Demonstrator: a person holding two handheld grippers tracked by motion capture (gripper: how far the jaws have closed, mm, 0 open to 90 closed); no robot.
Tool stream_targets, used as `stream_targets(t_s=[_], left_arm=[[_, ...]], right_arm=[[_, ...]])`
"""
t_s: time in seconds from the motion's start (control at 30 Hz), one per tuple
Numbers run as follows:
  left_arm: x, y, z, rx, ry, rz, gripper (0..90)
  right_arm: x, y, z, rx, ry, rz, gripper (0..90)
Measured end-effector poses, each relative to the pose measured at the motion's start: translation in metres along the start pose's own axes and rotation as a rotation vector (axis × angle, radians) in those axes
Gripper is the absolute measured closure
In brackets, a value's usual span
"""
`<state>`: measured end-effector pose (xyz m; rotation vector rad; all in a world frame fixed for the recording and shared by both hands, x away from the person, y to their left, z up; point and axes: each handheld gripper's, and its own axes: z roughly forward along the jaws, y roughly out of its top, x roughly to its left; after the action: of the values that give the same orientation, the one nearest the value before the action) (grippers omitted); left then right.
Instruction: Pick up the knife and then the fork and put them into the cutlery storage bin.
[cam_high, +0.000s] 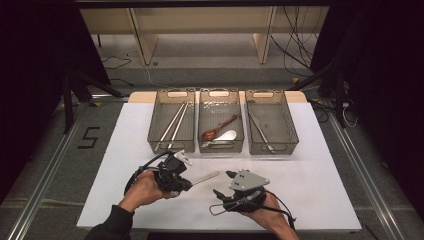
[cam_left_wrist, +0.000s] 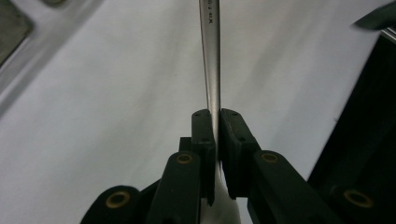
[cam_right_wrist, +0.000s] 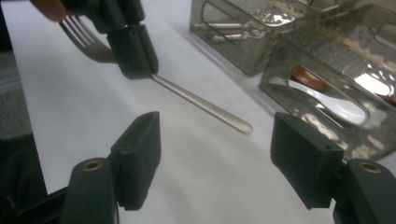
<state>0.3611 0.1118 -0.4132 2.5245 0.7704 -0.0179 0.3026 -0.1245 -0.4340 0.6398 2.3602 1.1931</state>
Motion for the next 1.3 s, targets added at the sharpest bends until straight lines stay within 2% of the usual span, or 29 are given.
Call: stream_targets(t_s=[0.13,0.27,0.33,0.43,0.6,0.73,0.8,0.83,0.93,1.03,1.3], left_arm=[[-0.006,0.003,0.001,0.011,-0.012,0.023,84.1],[-0.011,0.005,0.002,0.018,-0.021,0.033,84.1],[-0.012,0.005,0.001,0.012,-0.026,0.032,84.1],[-0.014,0.005,0.0,0.012,-0.026,0.036,84.1],[-0.016,0.006,-0.001,0.012,-0.032,0.044,84.1],[-0.018,0.007,-0.001,0.014,-0.035,0.05,84.0],[-0.019,0.007,-0.001,0.018,-0.038,0.055,84.1],[-0.019,0.007,-0.001,0.017,-0.039,0.058,84.0],[-0.021,0.008,-0.001,0.015,-0.044,0.061,84.0],[-0.022,0.008,-0.001,0.015,-0.047,0.063,84.0],[-0.022,0.008,0.0,0.019,-0.055,0.06,84.0]], right_arm=[[0.011,0.001,0.005,0.01,-0.038,-0.109,34.4],[0.026,0.0,0.01,0.024,-0.117,-0.277,35.5],[0.031,-0.002,0.013,0.038,-0.128,-0.327,36.7],[0.04,-0.004,0.02,0.05,-0.173,-0.421,38.0],[0.047,-0.007,0.027,0.076,-0.236,-0.545,40.3],[0.05,-0.01,0.033,0.077,-0.277,-0.617,43.8],[0.053,-0.012,0.035,0.089,-0.286,-0.637,45.9],[0.053,-0.012,0.036,0.089,-0.294,-0.67,47.4],[0.056,-0.014,0.039,0.1,-0.322,-0.712,52.6],[0.059,-0.016,0.042,0.109,-0.329,-0.753,58.8],[0.061,-0.017,0.044,0.1,-0.36,-0.827,72.1]])
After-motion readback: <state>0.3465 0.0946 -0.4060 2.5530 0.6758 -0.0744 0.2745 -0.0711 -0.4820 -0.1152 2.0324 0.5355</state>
